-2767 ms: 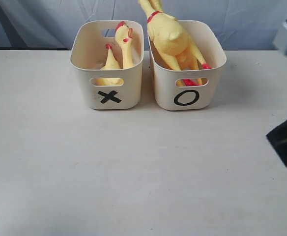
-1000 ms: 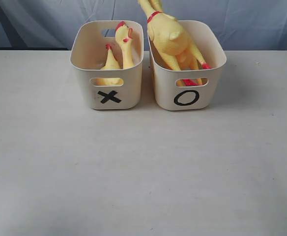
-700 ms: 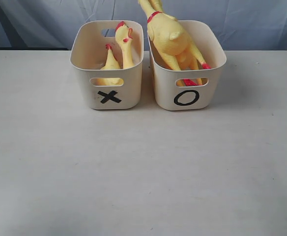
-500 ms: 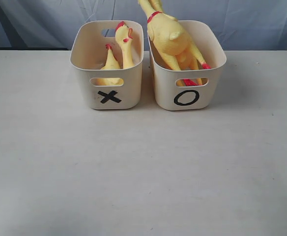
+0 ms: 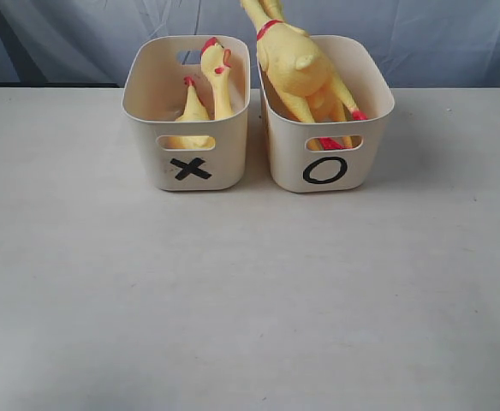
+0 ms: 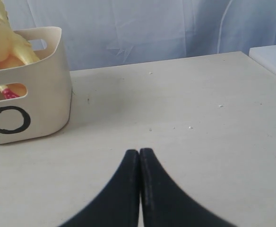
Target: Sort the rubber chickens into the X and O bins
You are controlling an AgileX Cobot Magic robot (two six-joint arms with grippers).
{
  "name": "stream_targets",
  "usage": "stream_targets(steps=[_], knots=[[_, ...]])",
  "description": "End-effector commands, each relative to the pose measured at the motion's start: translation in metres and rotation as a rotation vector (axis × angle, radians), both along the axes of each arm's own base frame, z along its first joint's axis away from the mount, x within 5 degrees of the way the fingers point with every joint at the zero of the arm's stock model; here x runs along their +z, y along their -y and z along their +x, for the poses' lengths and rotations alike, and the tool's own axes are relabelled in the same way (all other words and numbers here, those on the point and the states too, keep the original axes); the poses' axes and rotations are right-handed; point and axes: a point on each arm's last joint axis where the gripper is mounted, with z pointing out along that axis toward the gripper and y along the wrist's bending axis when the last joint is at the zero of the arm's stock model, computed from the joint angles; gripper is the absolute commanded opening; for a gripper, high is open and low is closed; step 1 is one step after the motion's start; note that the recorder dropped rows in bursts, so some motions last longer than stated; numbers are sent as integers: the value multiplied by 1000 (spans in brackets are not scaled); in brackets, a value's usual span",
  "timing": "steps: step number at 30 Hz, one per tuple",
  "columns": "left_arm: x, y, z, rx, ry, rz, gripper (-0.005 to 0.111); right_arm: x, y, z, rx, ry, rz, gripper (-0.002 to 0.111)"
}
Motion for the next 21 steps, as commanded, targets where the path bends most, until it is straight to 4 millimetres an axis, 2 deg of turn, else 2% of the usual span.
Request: stream_targets(steps=[1,21], knots=[[2,0,0,-3,21,-3,0,1,0,0,-4,15,5,-1],[2,0,0,-3,21,-3,0,1,0,0,-4,12,5,-1]])
